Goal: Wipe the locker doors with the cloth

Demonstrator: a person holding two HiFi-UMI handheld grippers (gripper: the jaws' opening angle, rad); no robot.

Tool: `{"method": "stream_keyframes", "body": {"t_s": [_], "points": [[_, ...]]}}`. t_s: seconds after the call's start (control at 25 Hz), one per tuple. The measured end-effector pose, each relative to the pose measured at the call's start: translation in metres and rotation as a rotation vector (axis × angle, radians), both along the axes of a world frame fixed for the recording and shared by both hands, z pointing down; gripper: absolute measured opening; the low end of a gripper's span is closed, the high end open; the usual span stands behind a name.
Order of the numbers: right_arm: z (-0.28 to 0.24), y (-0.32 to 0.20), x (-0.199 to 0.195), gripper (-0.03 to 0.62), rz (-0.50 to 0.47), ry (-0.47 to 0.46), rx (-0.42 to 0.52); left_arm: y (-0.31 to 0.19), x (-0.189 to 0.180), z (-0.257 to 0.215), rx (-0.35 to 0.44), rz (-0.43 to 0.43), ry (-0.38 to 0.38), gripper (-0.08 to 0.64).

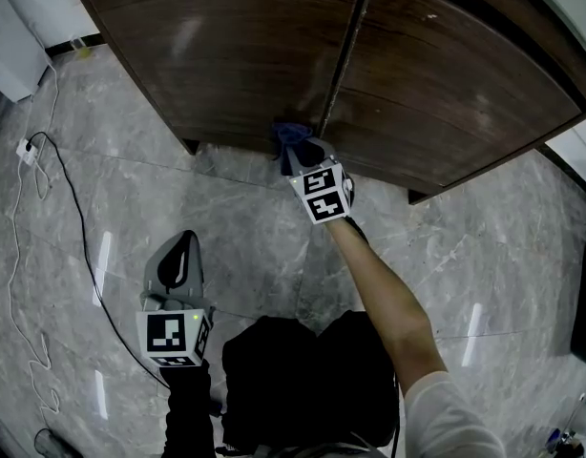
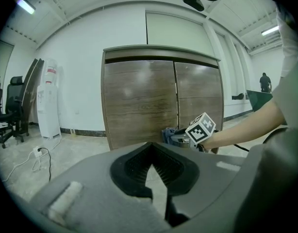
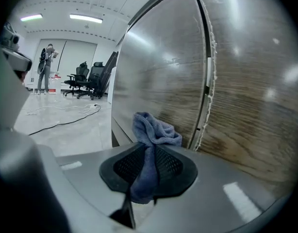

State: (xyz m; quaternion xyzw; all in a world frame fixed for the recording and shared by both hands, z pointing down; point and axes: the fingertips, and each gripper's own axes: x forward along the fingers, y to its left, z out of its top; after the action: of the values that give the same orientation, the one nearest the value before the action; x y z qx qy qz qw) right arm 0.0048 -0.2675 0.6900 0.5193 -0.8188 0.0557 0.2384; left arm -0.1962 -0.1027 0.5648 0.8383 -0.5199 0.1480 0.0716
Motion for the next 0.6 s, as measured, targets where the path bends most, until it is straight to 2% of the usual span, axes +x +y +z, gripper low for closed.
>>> {"method": "stream_keyframes", "body": {"t_s": [0.12, 0.2, 0.6], "points": [[-0.004, -0.001, -0.003, 0.064, 0.006, 0.002, -0.006, 0.000, -0.002, 0.000, -0.001, -0.002, 0.001, 0.002], [-0.019, -0.003, -0.008, 0.064, -0.007, -0.007, 0.024, 0.000, -0.003, 0.000, 0.000, -0.004, 0.002, 0.002], [-0.162, -0.017, -0.025, 0.064, -0.029, -0.082, 0.245, 0.001, 0.000, -0.003, 0.006, 0.002, 0.014, 0.002]]}}
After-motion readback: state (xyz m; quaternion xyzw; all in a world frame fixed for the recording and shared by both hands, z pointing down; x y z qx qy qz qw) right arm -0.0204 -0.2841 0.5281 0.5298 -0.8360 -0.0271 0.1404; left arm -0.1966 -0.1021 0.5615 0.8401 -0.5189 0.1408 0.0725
